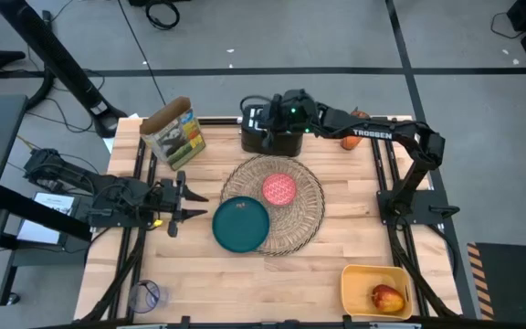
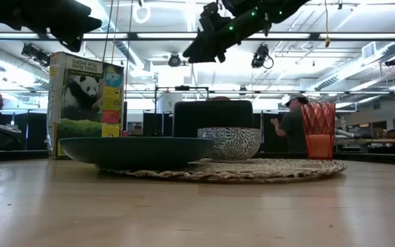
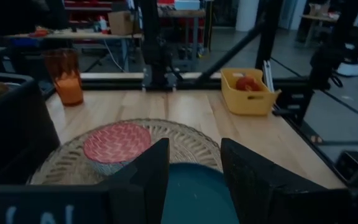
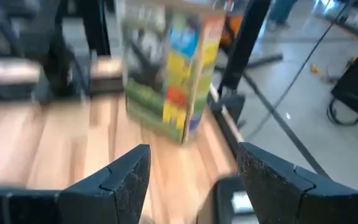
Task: Arrange a breakfast setting
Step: Put the toasted bread on the plate
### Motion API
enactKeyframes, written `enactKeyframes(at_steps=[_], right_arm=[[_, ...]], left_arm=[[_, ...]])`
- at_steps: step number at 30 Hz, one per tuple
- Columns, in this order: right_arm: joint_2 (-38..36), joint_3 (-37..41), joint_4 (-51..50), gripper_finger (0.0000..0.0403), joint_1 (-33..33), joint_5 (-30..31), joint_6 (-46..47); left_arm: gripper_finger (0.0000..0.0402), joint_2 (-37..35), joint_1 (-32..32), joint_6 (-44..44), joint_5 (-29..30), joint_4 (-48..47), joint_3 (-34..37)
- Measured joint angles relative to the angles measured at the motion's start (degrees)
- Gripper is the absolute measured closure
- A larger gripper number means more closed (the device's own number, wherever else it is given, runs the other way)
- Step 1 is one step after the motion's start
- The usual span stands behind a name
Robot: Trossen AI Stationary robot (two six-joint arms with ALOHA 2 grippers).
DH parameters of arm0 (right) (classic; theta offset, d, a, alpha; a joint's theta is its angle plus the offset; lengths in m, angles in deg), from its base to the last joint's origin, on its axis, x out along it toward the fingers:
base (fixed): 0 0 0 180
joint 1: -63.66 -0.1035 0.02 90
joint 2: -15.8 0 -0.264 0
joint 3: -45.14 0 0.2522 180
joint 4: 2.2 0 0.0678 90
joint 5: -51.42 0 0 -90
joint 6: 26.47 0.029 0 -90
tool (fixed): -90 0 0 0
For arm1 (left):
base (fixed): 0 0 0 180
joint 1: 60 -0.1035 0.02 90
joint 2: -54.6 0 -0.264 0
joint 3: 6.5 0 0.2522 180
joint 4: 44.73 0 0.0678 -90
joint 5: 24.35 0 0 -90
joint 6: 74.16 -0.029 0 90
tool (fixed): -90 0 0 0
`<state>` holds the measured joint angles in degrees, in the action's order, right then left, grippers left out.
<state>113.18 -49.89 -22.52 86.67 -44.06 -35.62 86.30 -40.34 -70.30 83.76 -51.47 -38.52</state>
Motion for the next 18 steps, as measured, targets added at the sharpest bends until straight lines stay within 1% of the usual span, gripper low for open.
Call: enactKeyframes(at_steps=[2, 7, 9, 12, 16, 18], right_arm=[[0.0, 0.16, -2.51, 0.0158, 0.53, 1.21, -0.49], [-0.03, 4.53, -2.48, 0.0159, 2.69, 3.63, -2.67], [-0.04, 6.29, -2.58, 0.0163, 3.76, 3.58, -2.75], [-0.04, 8.81, -3.17, 0.0174, 5.16, 2.28, -0.45], [-0.41, 9.09, -4.81, 0.0199, 6.68, 3.31, 1.11], [-0.37, 9.09, -5.52, 0.0216, 7.54, 2.73, 2.38]], left_arm=[[0.0248, 0.12, 0.48, 0.05, -0.02, -0.21, 0.02], [0.0248, 0.18, 1.22, -0.17, 0.04, -0.26, 0.02], [0.0248, 0.18, 1.22, -1.32, 0.04, -0.26, 0.02], [0.0248, 0.18, 1.22, -1.89, 0.43, -0.24, 0.02], [0.0248, 0.18, 1.22, -1.97, 2.21, 0.06, 0.02], [0.0248, 0.18, 1.19, -1.94, 2.81, 0.32, 0.02]])
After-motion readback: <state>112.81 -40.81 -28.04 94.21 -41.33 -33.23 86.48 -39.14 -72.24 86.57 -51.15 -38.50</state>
